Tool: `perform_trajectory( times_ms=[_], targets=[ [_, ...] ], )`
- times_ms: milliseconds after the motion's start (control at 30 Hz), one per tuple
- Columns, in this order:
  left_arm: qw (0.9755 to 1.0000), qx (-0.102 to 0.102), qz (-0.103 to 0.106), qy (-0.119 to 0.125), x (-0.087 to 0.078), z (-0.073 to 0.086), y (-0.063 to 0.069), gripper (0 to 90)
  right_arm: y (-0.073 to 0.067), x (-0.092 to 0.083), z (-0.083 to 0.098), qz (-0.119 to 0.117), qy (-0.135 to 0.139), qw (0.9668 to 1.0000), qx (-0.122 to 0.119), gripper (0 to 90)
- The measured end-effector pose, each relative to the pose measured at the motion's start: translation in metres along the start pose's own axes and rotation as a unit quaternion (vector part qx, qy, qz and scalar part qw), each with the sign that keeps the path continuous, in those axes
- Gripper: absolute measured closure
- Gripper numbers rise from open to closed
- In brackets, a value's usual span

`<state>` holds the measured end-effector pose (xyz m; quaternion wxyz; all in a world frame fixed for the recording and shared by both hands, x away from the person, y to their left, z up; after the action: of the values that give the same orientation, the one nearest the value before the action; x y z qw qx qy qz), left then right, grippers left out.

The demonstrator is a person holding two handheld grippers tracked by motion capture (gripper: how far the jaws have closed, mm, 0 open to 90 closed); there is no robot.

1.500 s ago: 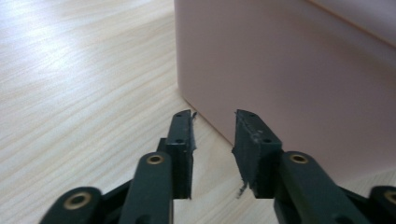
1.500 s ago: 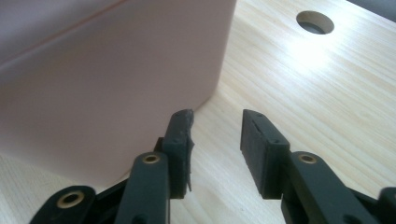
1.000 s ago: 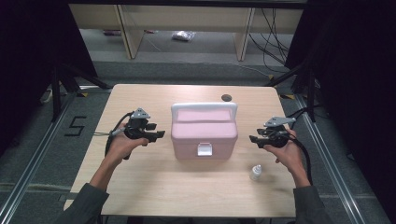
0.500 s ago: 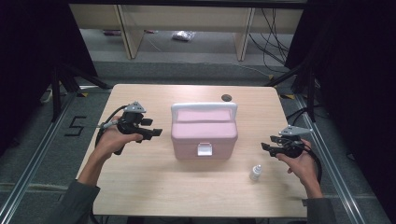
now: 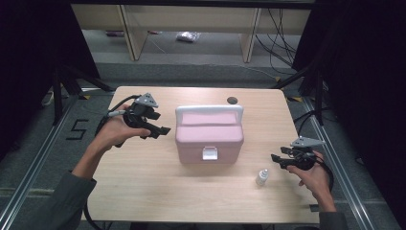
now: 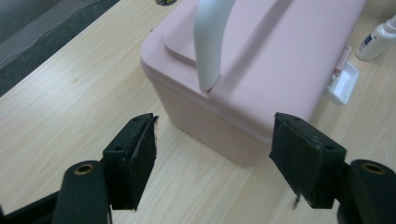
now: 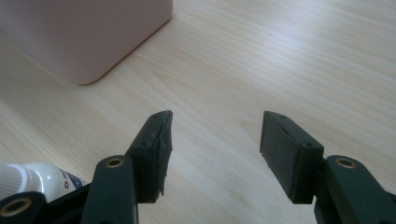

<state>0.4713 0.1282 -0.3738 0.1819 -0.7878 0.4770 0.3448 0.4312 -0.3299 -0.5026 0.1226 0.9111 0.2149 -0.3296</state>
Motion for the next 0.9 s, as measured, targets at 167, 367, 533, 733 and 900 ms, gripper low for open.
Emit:
perform_trajectory(
  times_ms=[167,367,533,733,900],
  targets=[
    [0.9997,0.017,0.003,-0.018,0.001,-0.013,0.004,29.4,0.007,-0.004,0.007,0.015,0.003,0.9998,0.009,43.7],
    [0.9992,0.027,0.004,-0.029,0.002,-0.028,0.002,29.8,0.008,-0.001,0.018,0.023,-0.01,0.9997,0.006,40.2],
    [0.9986,0.034,0.005,-0.042,0.005,-0.037,0.002,30.2,0.012,-0.005,0.028,0.038,-0.026,0.9987,0.022,34.8],
    [0.9966,0.049,0.009,-0.066,0.012,-0.049,0.004,30.4,0.009,-0.004,0.031,0.037,-0.026,0.999,0.003,34.7],
    [0.9944,0.057,0.008,-0.088,0.016,-0.055,0.002,30.4,0.007,-0.003,0.032,0.036,-0.03,0.9989,0.004,34.8]
  ],
)
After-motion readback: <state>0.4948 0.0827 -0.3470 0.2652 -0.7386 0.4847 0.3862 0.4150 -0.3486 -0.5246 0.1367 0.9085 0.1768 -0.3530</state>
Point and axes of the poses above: each handheld gripper's, and its own axes: x roughly forward along the jaws, z roughly out of its underside, y roughly to its right, the point moved 5 cm from there along x, roughly forward along the jaws, and after that the axes turned 8 degrees about z, right-handed, at the moved point
